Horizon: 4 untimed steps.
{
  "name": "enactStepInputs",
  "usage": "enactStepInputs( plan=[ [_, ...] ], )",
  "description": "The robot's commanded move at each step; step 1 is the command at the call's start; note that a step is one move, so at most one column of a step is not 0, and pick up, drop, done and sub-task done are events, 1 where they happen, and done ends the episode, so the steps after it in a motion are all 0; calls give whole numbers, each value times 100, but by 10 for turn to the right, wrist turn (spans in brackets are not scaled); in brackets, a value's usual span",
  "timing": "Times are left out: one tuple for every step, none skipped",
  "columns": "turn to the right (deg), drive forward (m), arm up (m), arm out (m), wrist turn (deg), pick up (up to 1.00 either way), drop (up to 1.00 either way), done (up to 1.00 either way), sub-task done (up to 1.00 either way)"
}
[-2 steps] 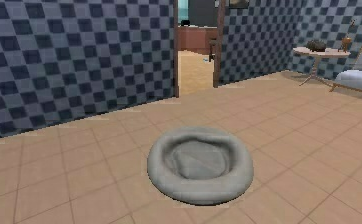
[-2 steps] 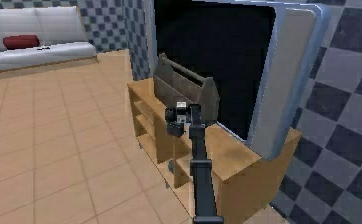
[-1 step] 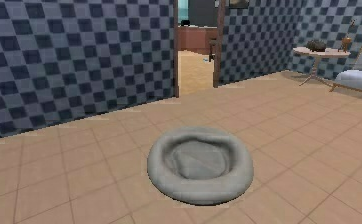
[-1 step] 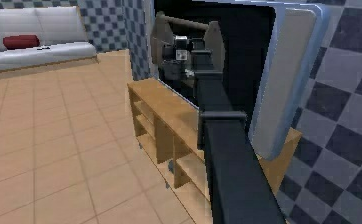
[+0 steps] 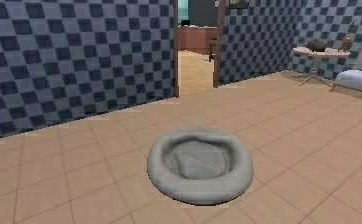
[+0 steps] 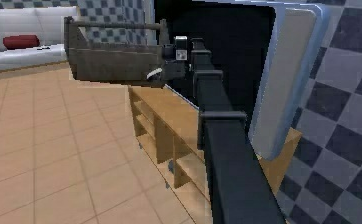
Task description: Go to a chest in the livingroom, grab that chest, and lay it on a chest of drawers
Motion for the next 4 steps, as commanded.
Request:
enactStepInputs(
  plan=[
    [0,0,0,0,-450,0,0,0,0],
    [0,0,0,0,-450,0,0,0,0],
    [0,0,0,0,-240,0,0,0,0],
    [0,0,0,-48,0,0,0,0,0]
  ],
)
